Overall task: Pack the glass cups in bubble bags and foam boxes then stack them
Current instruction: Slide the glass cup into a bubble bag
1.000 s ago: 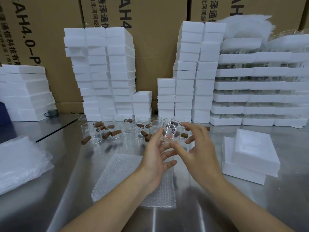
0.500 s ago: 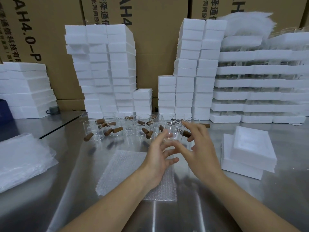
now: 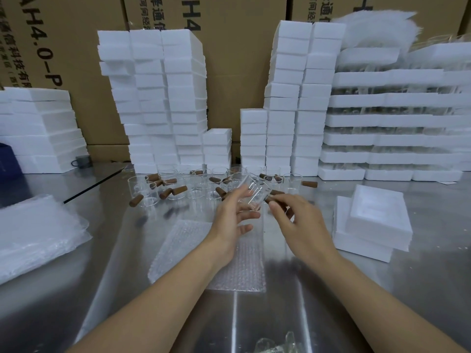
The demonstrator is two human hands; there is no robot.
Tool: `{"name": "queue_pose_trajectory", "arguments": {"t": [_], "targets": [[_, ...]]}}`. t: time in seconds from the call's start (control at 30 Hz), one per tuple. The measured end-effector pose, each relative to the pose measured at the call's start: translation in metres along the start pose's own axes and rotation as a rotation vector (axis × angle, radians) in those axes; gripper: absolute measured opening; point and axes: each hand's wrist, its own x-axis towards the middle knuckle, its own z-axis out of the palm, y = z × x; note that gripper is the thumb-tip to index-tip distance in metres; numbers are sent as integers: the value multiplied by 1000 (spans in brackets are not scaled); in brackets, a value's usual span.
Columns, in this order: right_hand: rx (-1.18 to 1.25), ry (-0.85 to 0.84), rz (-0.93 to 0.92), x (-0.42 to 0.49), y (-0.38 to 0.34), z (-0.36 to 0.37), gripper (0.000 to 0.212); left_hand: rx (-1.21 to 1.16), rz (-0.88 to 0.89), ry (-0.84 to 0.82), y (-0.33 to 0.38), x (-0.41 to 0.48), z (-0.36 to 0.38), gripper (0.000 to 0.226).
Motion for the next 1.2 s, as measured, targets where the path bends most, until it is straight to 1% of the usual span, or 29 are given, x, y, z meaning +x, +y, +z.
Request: {"name": "queue_pose_trajectory", "arguments": {"t": [0.1, 0.17, 0.23, 0.27, 0.3, 0.33, 0.4, 0.47, 0.53, 0.6, 0.63, 0.73, 0.83, 0.93, 1.07, 1.13, 1.2], "targets": [[47, -132, 68, -1, 2, 1, 22, 104, 32, -38, 0, 1, -4, 47], [124, -165, 156, -1, 3, 2, 21, 241, 112, -33, 0, 4, -7, 43], [166, -122, 235, 2, 5, 2, 19, 489, 264, 37, 1, 10, -13, 42], [172, -94, 273, 3, 6, 2, 19, 654, 340, 86, 2, 11, -18, 41], [185, -63, 314, 5, 8, 2, 19, 835, 394, 117, 3, 11, -24, 41], [208, -33, 356, 7, 9, 1, 19, 1016, 414, 115, 3, 11, -29, 43], [267, 20, 441, 9, 12, -1, 22, 1319, 343, 16, 0, 11, -36, 51], [319, 49, 509, 9, 14, -4, 24, 1479, 258, -108, -4, 12, -39, 50], [344, 50, 544, 9, 14, -6, 25, 1492, 249, -164, -4, 15, -43, 40], [352, 47, 553, 10, 14, -7, 25, 1452, 274, -156, -3, 19, -46, 30], [349, 43, 550, 10, 14, -7, 25, 1442, 293, -140, -3, 20, -47, 29], [330, 14, 502, 10, 13, -6, 25, 1395, 331, -23, -3, 23, -49, 32], [345, -69, 406, 12, 7, -6, 25, 1233, 354, 122, 1, 23, -47, 28], [373, -171, 321, 10, 3, -5, 26, 1054, 417, 249, 7, 23, -44, 28], [218, -231, 259, 6, 3, -3, 25, 866, 525, 357, 15, 22, -42, 26], [130, -252, 221, 4, 4, -3, 25, 823, 589, 352, 17, 20, -40, 22], [-8, -269, 180, 2, 6, -3, 24, 857, 656, 325, 18, 16, -37, 19]]}}
